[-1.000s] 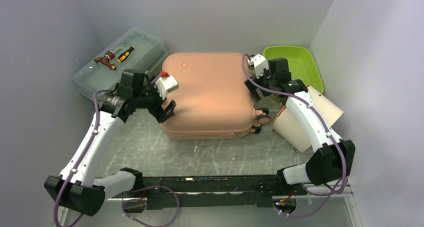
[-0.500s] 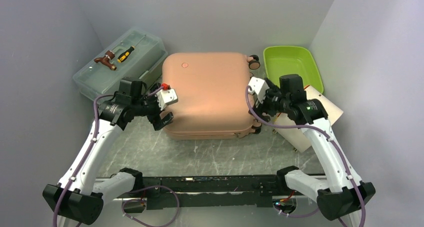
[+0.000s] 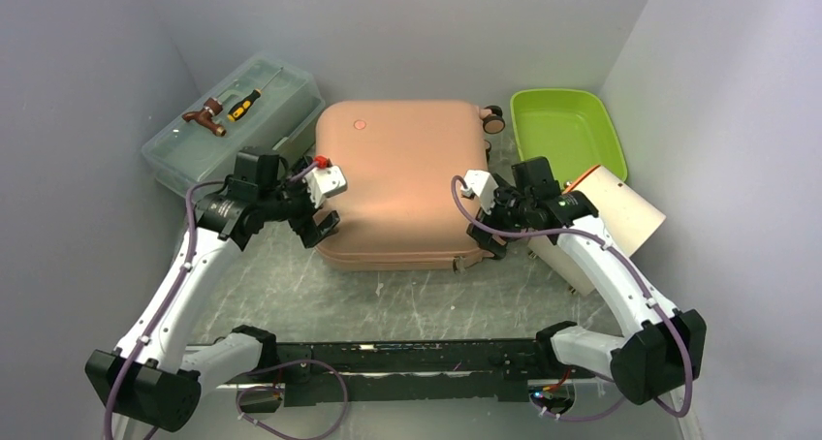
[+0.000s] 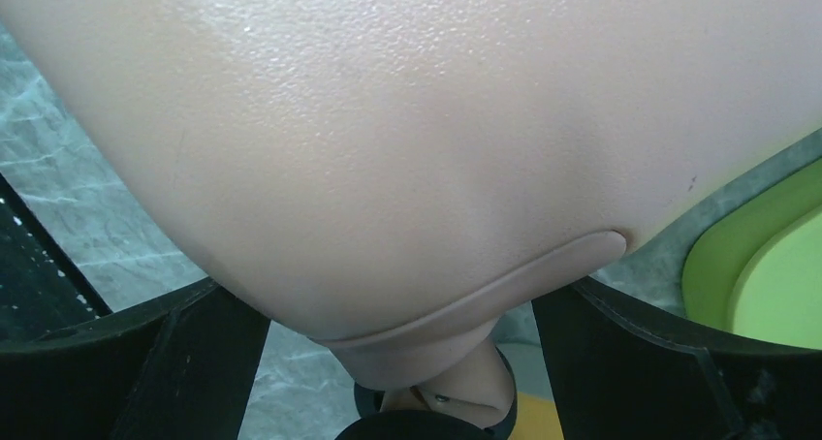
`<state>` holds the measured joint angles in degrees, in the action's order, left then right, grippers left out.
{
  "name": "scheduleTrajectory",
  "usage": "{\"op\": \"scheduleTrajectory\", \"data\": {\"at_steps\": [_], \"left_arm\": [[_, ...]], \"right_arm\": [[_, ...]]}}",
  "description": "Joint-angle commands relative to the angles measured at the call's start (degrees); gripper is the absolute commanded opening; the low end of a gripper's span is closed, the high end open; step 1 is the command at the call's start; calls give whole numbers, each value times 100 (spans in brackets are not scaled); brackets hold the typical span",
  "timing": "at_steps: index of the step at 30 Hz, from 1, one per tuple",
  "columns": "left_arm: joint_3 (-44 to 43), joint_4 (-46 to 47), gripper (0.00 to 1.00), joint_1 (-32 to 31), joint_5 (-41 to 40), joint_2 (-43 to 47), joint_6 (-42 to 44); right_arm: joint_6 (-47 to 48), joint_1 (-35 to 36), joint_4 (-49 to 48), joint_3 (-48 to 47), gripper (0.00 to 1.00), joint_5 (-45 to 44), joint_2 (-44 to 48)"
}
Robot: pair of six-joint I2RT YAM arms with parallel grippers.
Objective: Open, take out, and arrange the luggage
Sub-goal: Adjust the luggage at the center of the board.
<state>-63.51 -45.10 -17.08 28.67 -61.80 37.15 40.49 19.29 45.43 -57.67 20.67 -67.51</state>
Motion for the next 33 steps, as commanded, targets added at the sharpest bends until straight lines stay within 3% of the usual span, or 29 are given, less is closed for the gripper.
{"op": "scheduleTrajectory", "data": {"at_steps": [1,11,16,22,26,29,33], "left_arm": [[200,370,100,-67,-746,-971,-281],[-350,649,100,-67,-1264,-2032,-408],[-713,434,99,-67,-1358,-2074,-374],[-731,-231,99,-67,-387,-1102,-377],[-527,-742,100,-67,255,-415,-201],[-292,-1123,99,-67,468,32,-41],[233,-1429,99,-59,572,695,80]], "right_arm": [[-627,33,-1632,-48,100,-521,-893],[-1151,120,-2377,-894,100,-1270,-1969],[-1228,128,-2097,-977,100,-1095,-1856],[-1298,128,-1842,-258,100,-549,-709],[-1522,149,-1608,79,100,535,-199],[-1605,234,-1697,383,100,1138,-136],[-1850,424,-2303,833,100,1123,-275]]}}
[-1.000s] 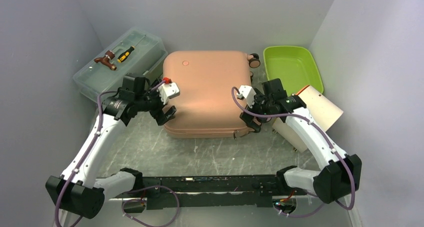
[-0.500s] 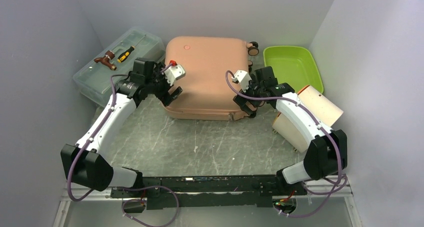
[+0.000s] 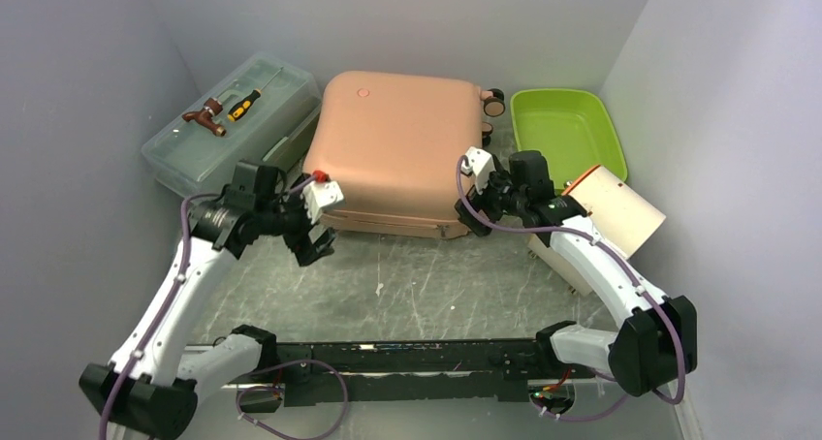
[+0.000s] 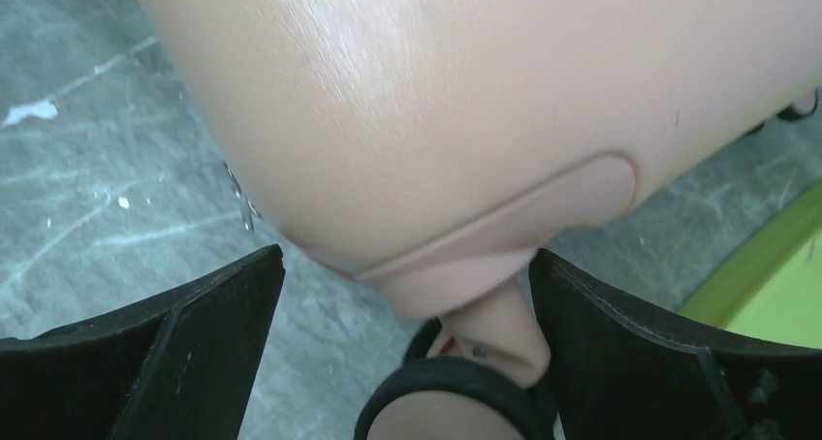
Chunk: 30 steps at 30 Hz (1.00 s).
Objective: Open, take out, and arrange the luggage
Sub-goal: Adjust the luggage at the center of the board.
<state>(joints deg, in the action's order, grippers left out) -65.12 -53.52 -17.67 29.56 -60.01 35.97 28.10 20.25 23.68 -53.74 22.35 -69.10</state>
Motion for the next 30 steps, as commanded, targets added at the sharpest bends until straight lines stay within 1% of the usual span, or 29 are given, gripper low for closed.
{"op": "scheduleTrajectory", "data": {"at_steps": [1,4,5,7,9,10,11,12,13,16,19,20,23,26,28,30], "left_arm": [[547,-576,99,8,482,701,174],[1079,-159,100,71,239,1405,-197],[1255,10,99,97,146,1618,-309],[1443,112,100,142,114,1787,-324],[1439,53,99,200,249,1741,-347],[1396,-23,100,252,360,1727,-326],[1349,-101,100,279,497,1721,-293],[1299,-227,100,333,632,1725,-267],[1253,-318,100,365,741,1740,-229],[1273,-348,100,580,971,1883,-239],[1416,-332,99,778,1155,2066,-267],[1422,-391,100,813,1201,2095,-194],[1447,-339,100,908,1128,2219,-270],[1510,-219,99,968,1080,2271,-335],[1611,-81,100,1000,1043,2328,-368],[1680,28,100,1002,1012,2307,-416]], "right_arm": [[-642,392,-338,554,100,858,-135],[-420,671,-643,727,100,504,-55],[-408,721,-757,740,100,252,11],[-458,749,-1066,758,100,-512,127],[-423,739,-1316,739,100,-1358,136],[-366,735,-1463,749,100,-1982,109],[-312,721,-1610,758,100,-2251,62],[-253,680,-1726,746,100,-2715,-8],[-210,575,-1803,703,100,-2888,-107],[-261,74,-1829,335,100,-2911,-574],[-482,-420,-1701,-309,100,-2792,-1269],[-567,-538,-1651,-599,100,-2757,-1459],[-679,-679,-1590,-1049,100,-2762,-1825],[-828,-668,-1352,-1240,100,-2635,-1799],[-938,-646,-1105,-1199,100,-2457,-1491],[-1008,-630,-886,-1013,100,-2182,-969]]}}
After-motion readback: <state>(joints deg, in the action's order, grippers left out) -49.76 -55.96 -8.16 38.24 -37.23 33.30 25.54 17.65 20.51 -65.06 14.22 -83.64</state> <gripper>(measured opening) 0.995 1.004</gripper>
